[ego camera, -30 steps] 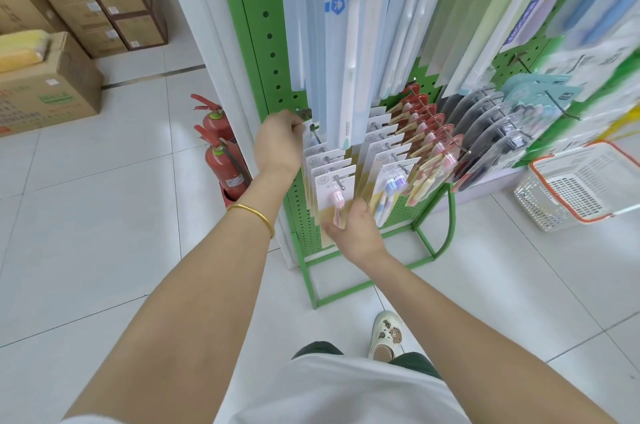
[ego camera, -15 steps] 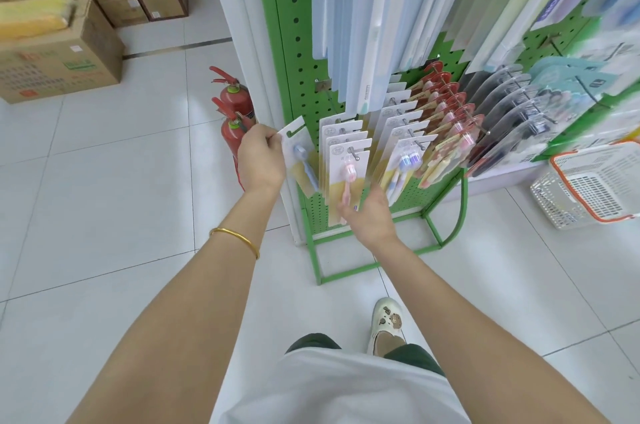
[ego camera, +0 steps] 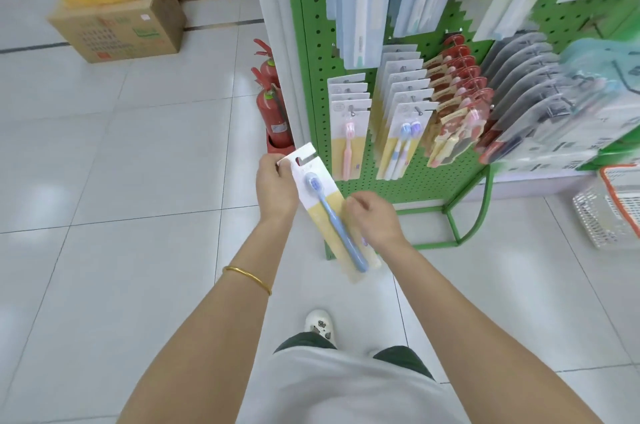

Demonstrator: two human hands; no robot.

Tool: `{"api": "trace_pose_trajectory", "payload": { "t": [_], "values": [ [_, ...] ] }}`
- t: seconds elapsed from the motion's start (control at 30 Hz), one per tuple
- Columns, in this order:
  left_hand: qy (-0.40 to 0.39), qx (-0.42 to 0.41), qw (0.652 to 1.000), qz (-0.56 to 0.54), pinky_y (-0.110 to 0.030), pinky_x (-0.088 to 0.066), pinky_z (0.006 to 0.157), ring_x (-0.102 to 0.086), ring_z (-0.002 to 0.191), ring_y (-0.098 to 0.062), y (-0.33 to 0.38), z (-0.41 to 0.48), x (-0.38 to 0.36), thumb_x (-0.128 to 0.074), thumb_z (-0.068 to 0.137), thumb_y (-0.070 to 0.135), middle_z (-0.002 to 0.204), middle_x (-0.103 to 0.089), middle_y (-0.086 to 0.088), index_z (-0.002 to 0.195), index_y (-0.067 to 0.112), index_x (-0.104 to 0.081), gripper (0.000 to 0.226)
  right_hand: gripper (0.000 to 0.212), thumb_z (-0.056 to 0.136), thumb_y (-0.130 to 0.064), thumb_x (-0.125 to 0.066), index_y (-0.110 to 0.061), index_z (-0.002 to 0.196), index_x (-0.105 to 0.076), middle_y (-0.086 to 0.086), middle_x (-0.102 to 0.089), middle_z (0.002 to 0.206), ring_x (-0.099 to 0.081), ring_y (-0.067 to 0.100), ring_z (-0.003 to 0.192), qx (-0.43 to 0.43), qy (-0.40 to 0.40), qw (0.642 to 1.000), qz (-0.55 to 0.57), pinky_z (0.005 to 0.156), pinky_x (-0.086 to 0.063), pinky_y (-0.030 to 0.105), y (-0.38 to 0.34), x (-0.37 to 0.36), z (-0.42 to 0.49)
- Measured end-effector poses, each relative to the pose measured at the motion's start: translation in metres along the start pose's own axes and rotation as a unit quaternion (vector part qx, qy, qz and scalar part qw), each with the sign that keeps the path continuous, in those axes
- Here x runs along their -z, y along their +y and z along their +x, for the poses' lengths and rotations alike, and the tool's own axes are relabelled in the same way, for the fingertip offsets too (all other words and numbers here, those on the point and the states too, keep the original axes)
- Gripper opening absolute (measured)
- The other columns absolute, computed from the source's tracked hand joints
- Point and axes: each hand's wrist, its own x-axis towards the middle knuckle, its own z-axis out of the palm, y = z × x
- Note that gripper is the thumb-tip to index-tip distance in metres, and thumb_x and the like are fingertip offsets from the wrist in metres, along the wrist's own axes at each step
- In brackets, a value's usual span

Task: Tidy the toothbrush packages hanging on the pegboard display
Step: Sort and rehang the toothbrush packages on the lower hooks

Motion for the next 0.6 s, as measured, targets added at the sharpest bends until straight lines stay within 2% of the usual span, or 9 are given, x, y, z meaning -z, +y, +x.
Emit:
{"api": "trace_pose_trajectory", "payload": {
  "t": [0.07, 0.13, 0.2, 0.27, 0.3, 0.37, 0.43, 0.5, 0.6],
  "values": [
    [-0.005, 0.013, 0.999, -0.031, -0.037, -0.045, 0.077, -0.048, 0.083, -0.019, 0.005, -0.024, -0.011, -0.038, 0.095, 0.008, 0.08, -0.049, 0.009, 0.094, 0.01, -0.049, 0.012, 0.029, 0.095, -0.025, -0.047, -0.014, 0.069, -0.053, -0.004, -0.047, 0.065, -0.043, 0.013, 0.063, 0.025, -0.015, 0.999, 0.021, 0.057, -0.032, 0.027, 0.006, 0.017, -0.018],
    [-0.008, 0.005, 0.998, -0.057, -0.035, -0.044, 0.078, -0.05, 0.085, -0.018, 0.011, -0.047, -0.023, -0.038, 0.095, 0.009, 0.083, -0.05, 0.01, 0.098, 0.01, -0.051, 0.013, 0.032, 0.095, -0.021, -0.05, -0.007, 0.066, -0.049, -0.002, -0.04, 0.062, -0.036, 0.011, 0.06, 0.06, -0.029, 0.996, 0.057, 0.056, -0.029, 0.026, 0.014, 0.035, -0.034],
    [-0.006, -0.019, 0.997, -0.073, -0.026, -0.042, 0.079, -0.051, 0.086, -0.011, 0.017, -0.072, -0.032, -0.037, 0.098, 0.011, 0.087, -0.052, 0.013, 0.103, 0.012, -0.051, 0.015, 0.03, 0.094, -0.017, -0.053, 0.002, 0.071, -0.053, 0.001, -0.041, 0.064, -0.036, 0.01, 0.062, 0.076, -0.038, 0.991, 0.106, 0.058, -0.029, 0.026, 0.023, 0.048, -0.048],
    [-0.023, -0.039, 0.994, -0.095, -0.015, -0.039, 0.085, -0.051, 0.098, -0.002, 0.022, -0.095, -0.04, -0.035, 0.102, 0.017, 0.104, -0.053, 0.014, 0.123, 0.012, -0.047, 0.025, 0.03, 0.094, -0.017, -0.055, -0.005, 0.066, -0.052, -0.003, -0.039, 0.062, -0.035, 0.008, 0.06, 0.078, -0.038, 0.986, 0.144, 0.055, -0.028, 0.024, 0.028, 0.056, -0.061],
    [-0.039, -0.04, 0.993, -0.103, -0.014, -0.036, 0.094, -0.049, 0.112, -0.002, 0.023, -0.105, -0.045, -0.033, 0.103, 0.022, 0.121, -0.051, 0.011, 0.136, 0.013, -0.038, 0.034, 0.032, 0.094, -0.016, -0.055, -0.01, 0.063, -0.049, -0.004, -0.037, 0.06, -0.033, 0.007, 0.058, 0.079, -0.036, 0.983, 0.16, 0.054, -0.027, 0.023, 0.029, 0.059, -0.066],
    [-0.053, -0.035, 0.993, -0.101, -0.026, -0.024, 0.114, -0.03, 0.138, -0.01, 0.022, -0.119, -0.053, -0.031, 0.103, 0.029, 0.151, -0.03, 0.002, 0.149, 0.015, -0.014, 0.051, 0.032, 0.094, -0.015, -0.055, -0.01, 0.063, -0.047, -0.003, -0.035, 0.061, -0.031, 0.006, 0.056, 0.081, -0.029, 0.979, 0.185, 0.052, -0.027, 0.022, 0.032, 0.064, -0.077],
    [-0.048, -0.046, 0.994, -0.087, -0.034, -0.017, 0.118, -0.016, 0.145, -0.012, 0.022, -0.128, -0.06, -0.031, 0.103, 0.033, 0.158, -0.015, -0.001, 0.151, 0.013, -0.004, 0.059, 0.027, 0.094, -0.015, -0.055, -0.002, 0.071, -0.054, 0.002, -0.04, 0.065, -0.034, 0.008, 0.059, 0.082, -0.012, 0.975, 0.207, 0.055, -0.03, 0.023, 0.033, 0.068, -0.084],
    [-0.045, -0.084, 0.993, -0.068, -0.035, -0.015, 0.119, -0.011, 0.146, -0.011, 0.023, -0.136, -0.064, -0.032, 0.102, 0.035, 0.159, -0.01, -0.001, 0.151, 0.012, -0.002, 0.061, 0.027, 0.094, -0.014, -0.055, 0.006, 0.075, -0.053, 0.005, -0.039, 0.068, -0.034, 0.01, 0.061, 0.085, 0.002, 0.969, 0.234, 0.056, -0.03, 0.023, 0.034, 0.072, -0.088],
    [-0.064, -0.149, 0.987, -0.019, -0.032, -0.018, 0.118, -0.012, 0.145, -0.009, 0.024, -0.151, -0.065, -0.036, 0.101, 0.034, 0.159, -0.01, 0.0, 0.152, 0.013, -0.002, 0.065, 0.023, 0.094, -0.016, -0.055, 0.003, 0.08, -0.057, 0.007, -0.043, 0.073, -0.039, 0.013, 0.068, 0.052, 0.007, 0.956, 0.288, 0.062, -0.035, 0.024, 0.033, 0.075, -0.088]
  ]
}}
